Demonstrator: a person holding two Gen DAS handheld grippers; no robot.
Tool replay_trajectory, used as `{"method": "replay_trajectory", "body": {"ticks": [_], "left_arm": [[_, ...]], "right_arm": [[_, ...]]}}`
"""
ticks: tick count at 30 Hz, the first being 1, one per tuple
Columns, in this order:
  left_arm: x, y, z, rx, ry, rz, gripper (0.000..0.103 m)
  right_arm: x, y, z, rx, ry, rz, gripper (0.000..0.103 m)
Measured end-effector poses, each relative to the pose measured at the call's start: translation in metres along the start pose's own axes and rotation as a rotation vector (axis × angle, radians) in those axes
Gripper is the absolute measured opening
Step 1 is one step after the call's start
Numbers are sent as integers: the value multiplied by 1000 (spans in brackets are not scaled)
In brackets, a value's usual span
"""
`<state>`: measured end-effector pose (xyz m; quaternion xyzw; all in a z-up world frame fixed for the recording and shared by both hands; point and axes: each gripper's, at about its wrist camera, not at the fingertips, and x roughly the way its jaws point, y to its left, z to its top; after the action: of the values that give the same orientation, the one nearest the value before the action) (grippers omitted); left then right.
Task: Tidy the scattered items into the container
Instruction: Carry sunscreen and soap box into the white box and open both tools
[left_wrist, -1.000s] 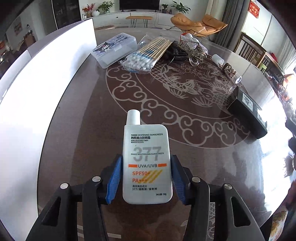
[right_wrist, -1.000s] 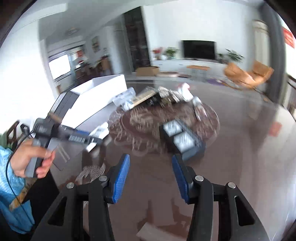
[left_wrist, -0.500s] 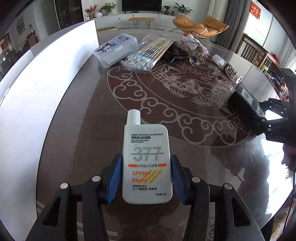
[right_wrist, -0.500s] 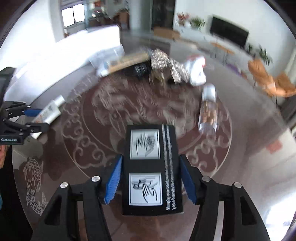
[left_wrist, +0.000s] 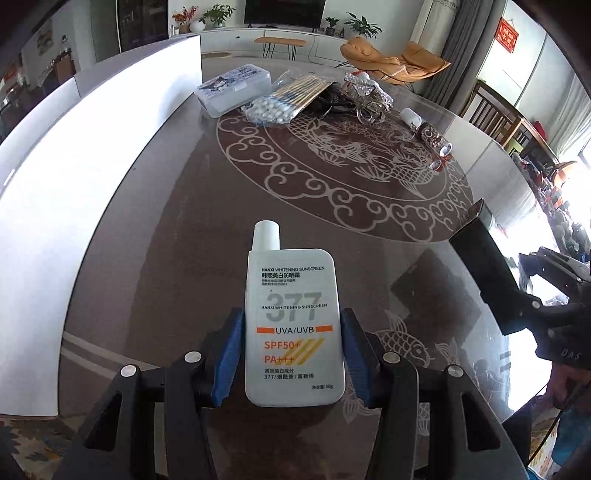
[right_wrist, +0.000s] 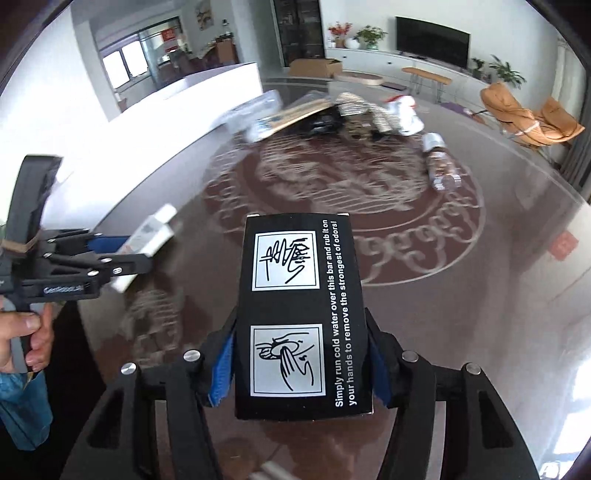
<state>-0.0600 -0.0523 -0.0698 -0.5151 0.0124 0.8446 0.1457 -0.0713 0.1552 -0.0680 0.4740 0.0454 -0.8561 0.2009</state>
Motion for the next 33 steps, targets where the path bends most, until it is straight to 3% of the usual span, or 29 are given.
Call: {"method": "replay_trajectory", "body": {"ticks": [4,8,13,18,21,24,28,31,32,33], "left_arm": [[-32,19,13,-44,-68,-29,51],[-76,56,34,-95,-155,-44,51],[-126,133,74,-147,-253,37,51],[-119,229,112,-248,-232,151,51],[-102,274,121,-308,-192,203,51],[-89,302,119,-348,-155,232,51],[-69,325,106,-407,-77,245,51],[-65,333,96,-455,-44,238,53],[-66,331,94,-450,-49,248,56],[-65,328,93,-443,-48,257,68]], "right_arm": [[-7,31,20,-28,-16,53,59],[-13,67,68,-47,-76,127,59],[-5,131,154,-109,-134,224,59],[27,210,243,-218,-161,254,59],[65,250,280,-267,-141,222,59],[103,279,291,-321,-113,177,60],[154,296,288,-298,-51,172,61],[161,299,281,-257,-66,188,61],[157,300,279,-248,-81,193,61],[152,301,279,-241,-93,201,61]]}}
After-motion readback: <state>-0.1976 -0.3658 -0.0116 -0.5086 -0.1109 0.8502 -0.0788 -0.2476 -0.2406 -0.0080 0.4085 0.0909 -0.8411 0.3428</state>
